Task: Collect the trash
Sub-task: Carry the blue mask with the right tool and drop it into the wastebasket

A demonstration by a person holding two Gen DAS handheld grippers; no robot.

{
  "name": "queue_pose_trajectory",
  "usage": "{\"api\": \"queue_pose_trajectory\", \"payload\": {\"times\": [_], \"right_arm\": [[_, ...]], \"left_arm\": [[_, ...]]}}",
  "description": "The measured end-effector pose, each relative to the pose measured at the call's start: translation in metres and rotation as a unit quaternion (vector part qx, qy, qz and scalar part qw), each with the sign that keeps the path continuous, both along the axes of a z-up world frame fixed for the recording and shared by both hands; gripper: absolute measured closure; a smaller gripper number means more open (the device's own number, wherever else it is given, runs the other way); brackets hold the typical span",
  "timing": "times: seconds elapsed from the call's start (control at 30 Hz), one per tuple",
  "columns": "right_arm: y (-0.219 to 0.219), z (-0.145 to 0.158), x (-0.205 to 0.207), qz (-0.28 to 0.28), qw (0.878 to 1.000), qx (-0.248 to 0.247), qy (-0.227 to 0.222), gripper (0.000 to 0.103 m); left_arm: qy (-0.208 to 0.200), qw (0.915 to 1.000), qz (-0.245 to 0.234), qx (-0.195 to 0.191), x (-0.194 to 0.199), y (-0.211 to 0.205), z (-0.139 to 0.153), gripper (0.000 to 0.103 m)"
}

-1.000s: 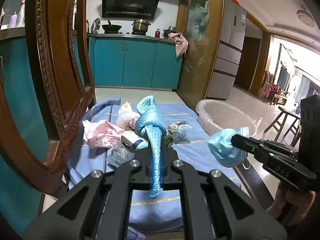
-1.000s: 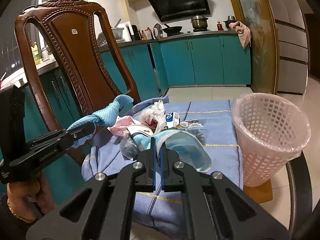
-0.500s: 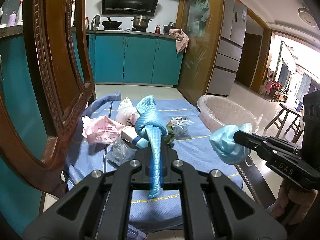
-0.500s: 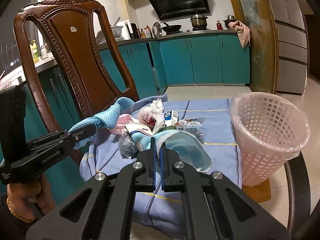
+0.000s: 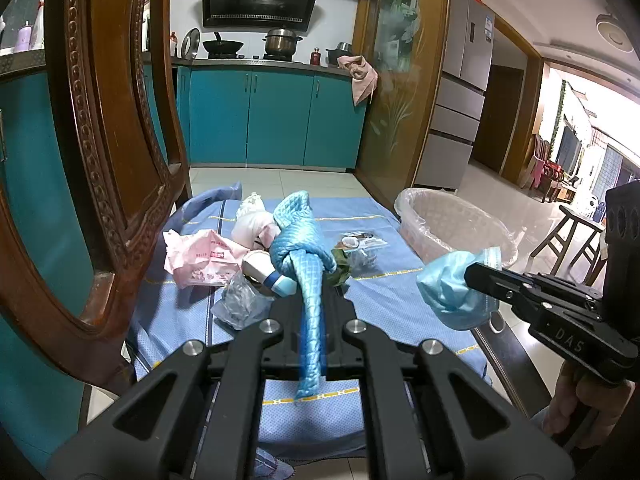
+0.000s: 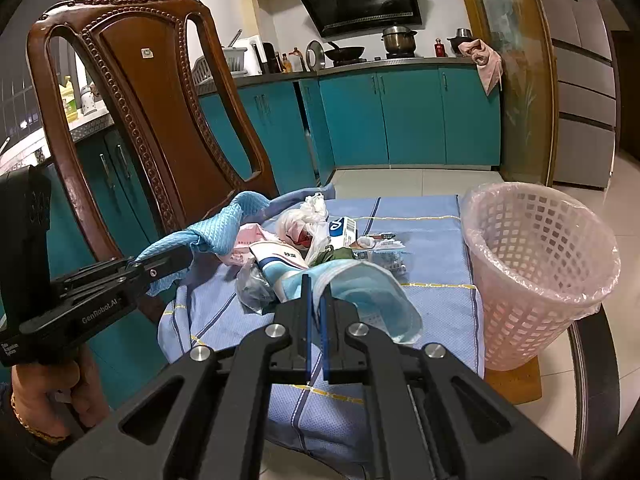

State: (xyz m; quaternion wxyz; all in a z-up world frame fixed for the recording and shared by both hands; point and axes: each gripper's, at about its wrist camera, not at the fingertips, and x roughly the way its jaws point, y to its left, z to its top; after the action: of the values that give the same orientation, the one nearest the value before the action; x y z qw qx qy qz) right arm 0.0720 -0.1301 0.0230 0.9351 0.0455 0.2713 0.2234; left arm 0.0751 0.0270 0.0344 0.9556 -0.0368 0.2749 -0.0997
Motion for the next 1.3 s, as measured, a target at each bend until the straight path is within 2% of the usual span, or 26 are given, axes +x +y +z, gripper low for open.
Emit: {"api": "queue_pose_trajectory", "payload": {"times": [0.2, 0.33, 0.4, 0.43, 0.47, 0.57, 0.63, 0.7, 0.77, 0.87, 0.93, 0.97, 1.13, 1.23, 1.3], "right_arm": [[-0.022, 0.016, 0.015, -0.036, 0.999, 0.006, -0.022, 0.099], [-0.069, 0.05, 0.051, -0.117, 0.991, 0.021, -0.068, 0.099], [-0.087, 0.053, 0.075, -0.158, 0.984, 0.011, -0.082, 0.099], [-0.1, 0.047, 0.093, -0.182, 0.98, 0.013, -0.075, 0.099], [-0.112, 0.038, 0.109, -0.2, 0.977, 0.019, -0.065, 0.094], [-0.144, -0.007, 0.147, -0.25, 0.968, 0.021, -0.02, 0.029], [-0.162, -0.026, 0.153, -0.251, 0.965, 0.058, 0.041, 0.029], [-0.177, -0.015, 0.134, -0.245, 0.962, 0.114, 0.044, 0.029], [-0.189, 0.001, 0.101, -0.257, 0.953, 0.16, 0.015, 0.023], [-0.202, 0.011, 0.039, -0.309, 0.927, 0.209, -0.043, 0.012], [-0.208, 0.005, 0.001, -0.338, 0.91, 0.23, -0.065, 0.008], [-0.208, 0.002, -0.009, -0.345, 0.907, 0.233, -0.066, 0.006], [-0.201, -0.003, -0.028, -0.341, 0.914, 0.214, -0.061, 0.006], [-0.195, -0.003, -0.031, -0.357, 0.909, 0.2, -0.08, 0.006], [-0.196, -0.006, -0.029, -0.364, 0.907, 0.201, -0.073, 0.006]], "left_arm": [[0.001, 1.0, 0.0, -0.001, 0.0, 0.0, 0.0, 0.098], [0.0, 1.0, 0.002, -0.004, 0.001, 0.001, -0.001, 0.098], [0.002, 1.0, 0.002, -0.004, 0.002, 0.001, -0.002, 0.098], [0.002, 1.0, 0.002, -0.002, 0.003, 0.0, -0.003, 0.098], [0.003, 1.0, 0.003, 0.0, 0.003, 0.0, -0.004, 0.098], [0.008, 1.0, 0.004, 0.002, 0.004, 0.0, -0.007, 0.098], [0.011, 0.9999, 0.004, 0.003, 0.005, 0.0, -0.009, 0.098], [0.012, 0.9999, 0.001, 0.005, 0.006, -0.002, -0.009, 0.098], [0.012, 0.9999, -0.006, 0.004, 0.006, -0.006, -0.009, 0.098], [0.013, 0.9996, -0.025, 0.008, 0.005, -0.018, -0.01, 0.098], [0.018, 0.9988, -0.045, 0.006, 0.005, -0.032, -0.01, 0.098], [0.02, 0.9983, -0.054, 0.004, 0.006, -0.038, -0.009, 0.098], [0.021, 0.993, -0.116, -0.004, 0.028, -0.094, 0.011, 0.098], [-0.009, 0.987, -0.16, -0.013, 0.062, -0.145, 0.045, 0.098], [-0.023, 0.9838, -0.178, -0.01, 0.087, -0.177, 0.06, 0.097]]}}
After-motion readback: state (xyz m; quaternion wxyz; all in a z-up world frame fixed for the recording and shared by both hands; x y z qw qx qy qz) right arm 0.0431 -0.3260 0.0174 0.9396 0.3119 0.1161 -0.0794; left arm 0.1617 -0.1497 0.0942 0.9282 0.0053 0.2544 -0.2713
